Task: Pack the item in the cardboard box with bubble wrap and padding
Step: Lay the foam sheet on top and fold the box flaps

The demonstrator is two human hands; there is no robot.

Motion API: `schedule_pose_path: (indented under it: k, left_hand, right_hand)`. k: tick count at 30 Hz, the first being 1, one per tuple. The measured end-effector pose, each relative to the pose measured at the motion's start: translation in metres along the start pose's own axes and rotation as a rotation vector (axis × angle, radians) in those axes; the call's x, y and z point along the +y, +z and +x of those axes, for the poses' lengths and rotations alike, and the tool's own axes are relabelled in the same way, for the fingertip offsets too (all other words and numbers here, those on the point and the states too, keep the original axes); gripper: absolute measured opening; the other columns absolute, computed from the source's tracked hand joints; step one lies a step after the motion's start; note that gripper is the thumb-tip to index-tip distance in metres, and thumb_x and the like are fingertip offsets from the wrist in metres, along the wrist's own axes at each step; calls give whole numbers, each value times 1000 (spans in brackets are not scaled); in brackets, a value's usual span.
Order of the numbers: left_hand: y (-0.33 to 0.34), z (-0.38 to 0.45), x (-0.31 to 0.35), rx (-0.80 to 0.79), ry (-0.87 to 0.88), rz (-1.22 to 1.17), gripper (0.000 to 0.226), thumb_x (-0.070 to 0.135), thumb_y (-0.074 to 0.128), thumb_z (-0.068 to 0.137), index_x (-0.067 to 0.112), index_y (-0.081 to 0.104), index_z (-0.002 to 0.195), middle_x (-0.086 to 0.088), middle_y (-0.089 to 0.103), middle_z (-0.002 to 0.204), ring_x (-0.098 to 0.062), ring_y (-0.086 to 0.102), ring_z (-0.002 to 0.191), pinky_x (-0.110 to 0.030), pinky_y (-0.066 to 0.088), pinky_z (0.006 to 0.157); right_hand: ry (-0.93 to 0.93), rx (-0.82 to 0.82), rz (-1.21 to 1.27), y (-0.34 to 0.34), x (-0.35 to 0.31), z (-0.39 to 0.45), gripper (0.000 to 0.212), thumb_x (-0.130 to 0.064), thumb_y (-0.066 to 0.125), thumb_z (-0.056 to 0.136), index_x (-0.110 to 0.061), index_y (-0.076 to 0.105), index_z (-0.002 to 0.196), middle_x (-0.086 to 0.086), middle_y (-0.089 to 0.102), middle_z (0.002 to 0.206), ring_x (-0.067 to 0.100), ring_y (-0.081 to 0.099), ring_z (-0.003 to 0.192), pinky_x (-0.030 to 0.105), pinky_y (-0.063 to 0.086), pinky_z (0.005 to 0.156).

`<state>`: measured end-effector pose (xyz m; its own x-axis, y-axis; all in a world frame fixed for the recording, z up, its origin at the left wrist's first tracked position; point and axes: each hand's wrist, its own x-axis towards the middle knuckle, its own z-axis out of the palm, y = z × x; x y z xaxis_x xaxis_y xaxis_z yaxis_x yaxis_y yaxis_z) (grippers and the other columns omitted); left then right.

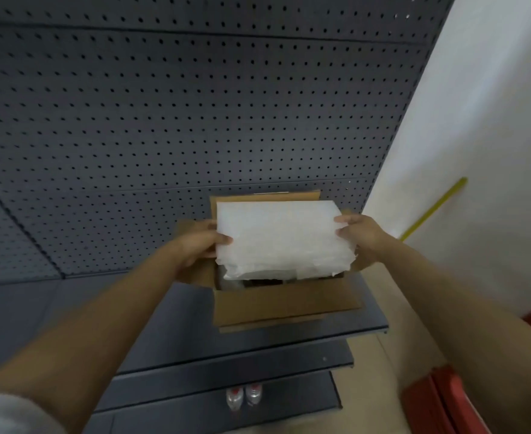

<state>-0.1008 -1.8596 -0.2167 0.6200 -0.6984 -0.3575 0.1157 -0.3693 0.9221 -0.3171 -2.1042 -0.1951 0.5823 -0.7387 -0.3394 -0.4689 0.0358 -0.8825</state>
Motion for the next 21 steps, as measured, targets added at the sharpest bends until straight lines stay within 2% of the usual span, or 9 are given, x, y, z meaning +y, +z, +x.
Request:
schedule_pose_path:
  k: [2, 5, 7, 9, 11, 13, 15, 19, 21]
  left_hand:
    - [16, 2, -9, 71, 27, 27, 51, 2, 65, 86, 8, 45, 133, -11, 59, 126, -26, 60, 106, -30, 53, 75]
    - [34, -1, -27, 171, 49, 125, 58, 3, 66, 85, 9, 39, 137, -10, 56, 127, -27, 57, 109, -38, 51, 85]
    - [38, -1, -35, 232, 99, 187, 66, 2, 66, 85, 12, 34, 142, -8, 54, 128, -27, 55, 113, -41, 50, 91]
    - [37, 0, -35, 274, 179, 194, 70, -1, 63, 85, 15, 29, 144, -6, 52, 125, -26, 54, 114, -39, 49, 90]
    - [36, -2, -28, 303, 227, 210, 73, -3, 60, 87, 21, 24, 146, -4, 50, 120, -21, 52, 108, -34, 47, 85]
    - [33, -3, -25, 312, 251, 272, 76, -2, 60, 88, 24, 21, 148, 0, 48, 121, -19, 51, 106, -34, 48, 87]
    - [29, -2, -27, 290, 220, 380, 78, 1, 61, 88, 25, 20, 149, 1, 45, 125, -18, 49, 109, -34, 46, 90]
    - [21, -1, -31, 191, 64, 813, 81, 21, 67, 87, 24, 19, 152, -11, 46, 136, -27, 47, 119, -29, 36, 93]
    - [19, 0, -27, 101, -20, 857, 80, 21, 66, 88, 21, 18, 152, -13, 42, 143, -28, 43, 127, -28, 34, 96]
  right_hand:
    - [25, -38, -24, -9, 8, 10, 28, 3, 53, 90, -11, 58, 114, 18, 56, 124, 37, 59, 108, 43, 50, 93]
    - [28, -82, -33, -11, 20, 25, 30, 6, 51, 89, -11, 59, 112, 20, 55, 124, 37, 57, 107, 43, 49, 89]
    - [-22, -113, -151, -7, 27, 33, 35, 4, 54, 86, -13, 58, 116, 17, 55, 125, 36, 57, 109, 42, 50, 92]
    - [-79, -107, -282, -3, 34, 39, 40, -2, 59, 81, -25, 57, 114, 11, 58, 122, 30, 59, 107, 40, 52, 91]
    - [-136, -97, -352, 0, 33, 39, 45, -5, 57, 81, -29, 54, 118, 5, 56, 123, 22, 56, 105, 31, 52, 83]
    - [-205, -96, -421, 2, 28, 35, 50, 0, 53, 85, -20, 51, 130, 5, 50, 126, 18, 49, 104, 14, 43, 67]
    - [-271, -83, -491, 4, 31, 39, 51, 4, 50, 87, -14, 48, 134, 9, 47, 130, 23, 49, 108, 8, 36, 63]
    - [-276, -177, -636, 8, 35, 38, 54, 4, 51, 86, -15, 44, 136, 12, 50, 126, 18, 51, 93, 18, 46, 65]
    - [-285, -256, -728, 10, 33, 40, 57, 2, 52, 86, -17, 41, 138, 12, 47, 134, 23, 53, 107, 28, 49, 83]
